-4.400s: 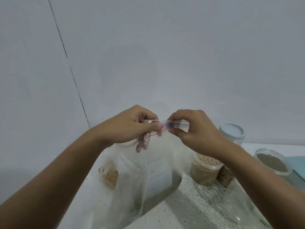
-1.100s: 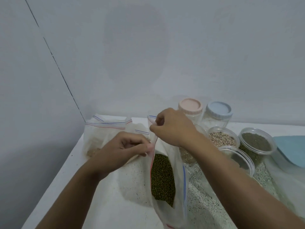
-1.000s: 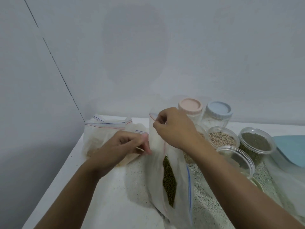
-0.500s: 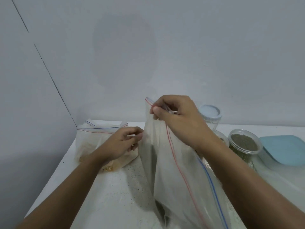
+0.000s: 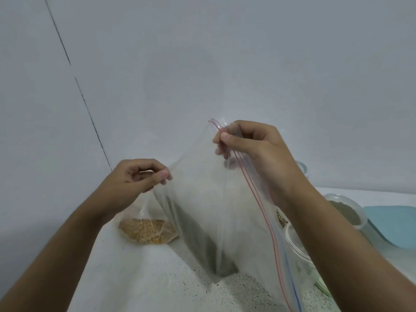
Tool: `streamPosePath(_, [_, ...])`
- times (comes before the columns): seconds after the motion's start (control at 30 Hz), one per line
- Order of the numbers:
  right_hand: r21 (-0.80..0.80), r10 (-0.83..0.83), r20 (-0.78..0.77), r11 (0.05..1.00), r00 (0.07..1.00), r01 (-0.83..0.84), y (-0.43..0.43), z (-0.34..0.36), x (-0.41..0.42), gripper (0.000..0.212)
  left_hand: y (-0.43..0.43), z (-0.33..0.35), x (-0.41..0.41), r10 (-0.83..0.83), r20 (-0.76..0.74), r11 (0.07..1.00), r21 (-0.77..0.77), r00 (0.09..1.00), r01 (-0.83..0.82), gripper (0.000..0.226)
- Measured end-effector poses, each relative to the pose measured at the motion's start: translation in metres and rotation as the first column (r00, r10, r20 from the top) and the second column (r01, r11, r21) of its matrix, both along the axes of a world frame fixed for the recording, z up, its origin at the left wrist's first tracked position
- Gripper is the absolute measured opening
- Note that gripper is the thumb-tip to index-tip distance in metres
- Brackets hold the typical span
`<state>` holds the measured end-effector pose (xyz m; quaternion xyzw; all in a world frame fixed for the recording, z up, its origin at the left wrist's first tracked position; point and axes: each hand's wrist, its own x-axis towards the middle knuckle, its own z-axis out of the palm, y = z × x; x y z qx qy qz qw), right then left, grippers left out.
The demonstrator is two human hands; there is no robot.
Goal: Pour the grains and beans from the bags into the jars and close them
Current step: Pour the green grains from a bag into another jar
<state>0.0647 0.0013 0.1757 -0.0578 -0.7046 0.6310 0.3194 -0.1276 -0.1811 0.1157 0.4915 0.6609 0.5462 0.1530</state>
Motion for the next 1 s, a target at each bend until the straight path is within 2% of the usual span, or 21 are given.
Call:
streamPosePath(0.07, [0.022, 0.016, -0.003, 1.0, 1.0, -0.015, 0.0, -0.002, -0.004, 0.017, -0.006, -0.002, -0.005, 0.054, -0.035, 0.999, 0.006, 0.998, -0.054, 0.058])
streamPosePath(0.23, [0.077, 0.023, -0.029, 0.997, 0.999, -0.021, 0.007, 0.0, -0.01, 0.013, -0.013, 0.005, -0.011, 0.153, -0.161, 0.988, 0.045, 0.975, -0.148, 0.037])
streamPosePath(0.3, [0.117, -0.016, -0.009, 0.993, 1.0, 0.017, 0.011, -0.002, -0.011, 0.015, -0.009, 0.004, -0.01, 0.136, -0.262, 0.99, 0.004, 0.955, -0.14, 0.032])
streamPosePath(0.37, [0.146, -0.044, 0.033, 0.988, 0.998, 0.039, 0.013, -0.008, -0.012, 0.018, -0.006, -0.001, -0.012, 0.109, -0.303, 0.988, -0.074, 0.947, -0.138, 0.028])
streamPosePath(0.53, [0.198, -0.092, 0.08, 0.977, 0.993, 0.074, 0.016, -0.021, -0.018, 0.019, -0.007, -0.019, -0.023, 0.086, -0.232, 0.98, -0.156, 0.969, -0.124, 0.027])
streamPosePath(0.67, [0.293, -0.089, 0.096, 0.954, 0.991, 0.057, 0.018, -0.025, -0.019, 0.019, -0.009, -0.038, -0.041, 0.099, -0.254, 0.938, -0.299, 0.962, -0.175, 0.031])
streamPosePath(0.77, [0.285, -0.087, 0.075, 0.957, 0.993, 0.063, 0.017, -0.028, -0.021, 0.021, -0.011, -0.052, -0.056, 0.131, -0.266, 0.908, -0.354, 0.955, -0.224, 0.026])
streamPosePath(0.87, [0.254, -0.084, 0.055, 0.965, 0.995, 0.067, 0.017, -0.031, -0.021, 0.02, -0.014, -0.059, -0.066, 0.173, -0.243, 0.903, -0.347, 0.955, -0.252, 0.014])
streamPosePath(0.93, [0.239, -0.085, 0.037, 0.968, 0.996, 0.074, 0.018, -0.032, -0.02, 0.02, -0.017, -0.057, -0.066, 0.164, -0.141, 0.93, -0.307, 0.976, -0.201, 0.014])
streamPosePath(1.0, [0.216, -0.09, 0.017, 0.973, 0.996, 0.084, 0.02, -0.033, -0.019, 0.019, -0.019, -0.052, -0.062, 0.166, -0.023, 0.959, -0.229, 0.986, -0.166, 0.003])
